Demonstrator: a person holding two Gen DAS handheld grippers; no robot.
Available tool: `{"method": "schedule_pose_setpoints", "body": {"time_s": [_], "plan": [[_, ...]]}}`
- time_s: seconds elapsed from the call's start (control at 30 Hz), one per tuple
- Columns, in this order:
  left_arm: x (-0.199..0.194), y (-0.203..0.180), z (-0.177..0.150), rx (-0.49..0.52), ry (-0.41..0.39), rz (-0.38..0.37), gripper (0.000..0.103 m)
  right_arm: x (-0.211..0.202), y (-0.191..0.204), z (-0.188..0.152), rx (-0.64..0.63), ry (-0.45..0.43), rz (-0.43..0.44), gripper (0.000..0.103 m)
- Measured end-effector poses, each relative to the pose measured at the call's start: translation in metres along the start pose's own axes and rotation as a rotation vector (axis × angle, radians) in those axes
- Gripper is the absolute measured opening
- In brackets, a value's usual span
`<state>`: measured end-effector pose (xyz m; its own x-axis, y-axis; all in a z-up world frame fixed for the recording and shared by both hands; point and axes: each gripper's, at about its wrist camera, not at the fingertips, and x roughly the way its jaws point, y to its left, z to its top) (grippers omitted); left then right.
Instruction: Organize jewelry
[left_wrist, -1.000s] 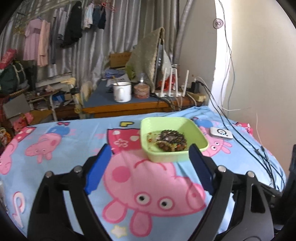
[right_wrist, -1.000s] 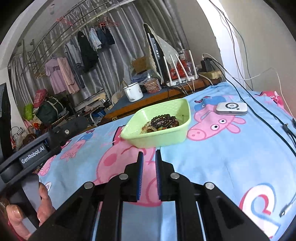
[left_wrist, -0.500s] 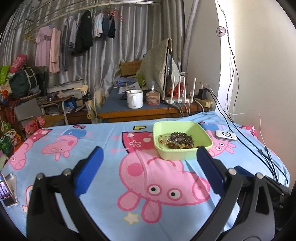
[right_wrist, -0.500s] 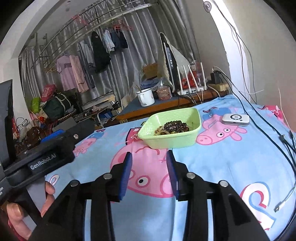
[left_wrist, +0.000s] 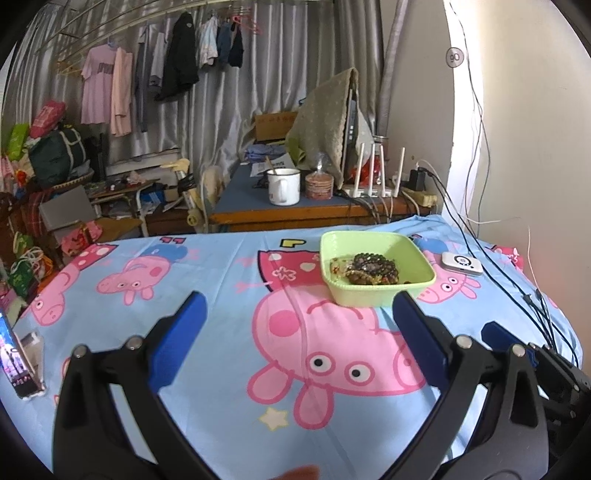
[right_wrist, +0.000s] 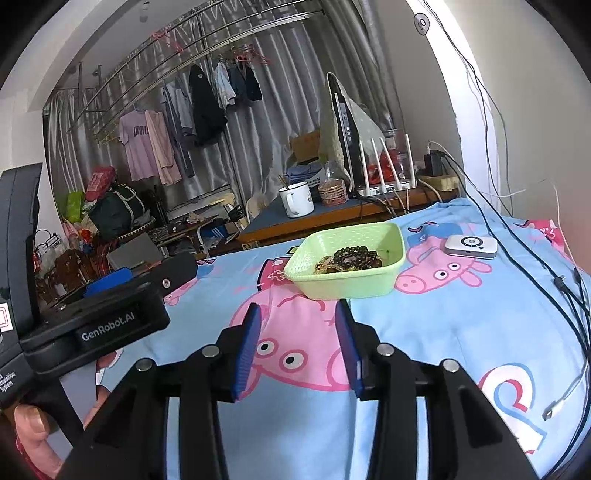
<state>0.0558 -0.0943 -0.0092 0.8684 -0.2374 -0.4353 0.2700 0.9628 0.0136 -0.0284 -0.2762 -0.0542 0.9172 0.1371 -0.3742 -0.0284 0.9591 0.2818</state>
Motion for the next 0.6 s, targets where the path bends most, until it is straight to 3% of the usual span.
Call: {"method": "schedule_pose_setpoints", "body": {"time_s": [0.6], "plan": [[-0.0084, -0.0023, -0.0017, 0.031, -0.029, 0.046, 0.096, -0.0032, -0.0004, -0.0014, 0.009, -0.01, 0.008, 0.011]]}}
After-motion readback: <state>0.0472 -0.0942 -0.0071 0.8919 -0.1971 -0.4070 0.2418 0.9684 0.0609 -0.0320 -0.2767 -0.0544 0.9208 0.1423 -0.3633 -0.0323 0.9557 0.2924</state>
